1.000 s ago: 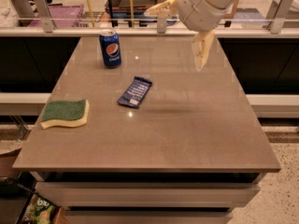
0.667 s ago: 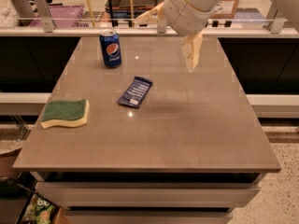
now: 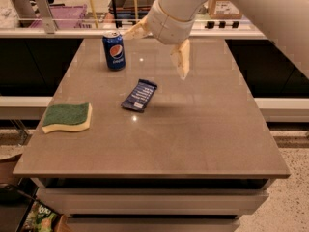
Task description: Pick rxbar blueberry
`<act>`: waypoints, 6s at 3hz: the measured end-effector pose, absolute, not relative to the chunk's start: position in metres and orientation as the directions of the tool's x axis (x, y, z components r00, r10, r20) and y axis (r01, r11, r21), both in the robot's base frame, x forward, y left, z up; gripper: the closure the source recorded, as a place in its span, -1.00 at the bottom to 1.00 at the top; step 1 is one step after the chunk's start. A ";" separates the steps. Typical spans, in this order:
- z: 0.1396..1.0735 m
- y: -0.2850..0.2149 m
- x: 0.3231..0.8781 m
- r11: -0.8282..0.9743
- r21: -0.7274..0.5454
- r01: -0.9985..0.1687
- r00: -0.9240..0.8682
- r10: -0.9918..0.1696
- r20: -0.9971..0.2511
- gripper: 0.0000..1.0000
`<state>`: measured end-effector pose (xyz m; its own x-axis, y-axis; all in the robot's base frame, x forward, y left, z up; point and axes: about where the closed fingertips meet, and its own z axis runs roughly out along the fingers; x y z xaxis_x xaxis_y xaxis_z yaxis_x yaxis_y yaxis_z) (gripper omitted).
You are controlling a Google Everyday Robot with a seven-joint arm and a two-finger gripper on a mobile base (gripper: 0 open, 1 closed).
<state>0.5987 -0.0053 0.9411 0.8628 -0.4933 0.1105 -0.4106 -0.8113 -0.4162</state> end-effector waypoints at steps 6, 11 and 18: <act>0.832 0.007 0.621 -0.925 -0.139 -0.353 0.930 -0.364 0.056 -1.00; 0.828 0.032 0.611 -0.945 -0.113 -0.306 0.948 -0.314 0.057 -1.00; 0.834 0.034 0.618 -0.943 -0.143 -0.302 0.946 -0.315 0.082 1.00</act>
Offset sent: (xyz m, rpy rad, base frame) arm 0.0114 0.0318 -0.0668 -0.1081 -0.0010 0.1174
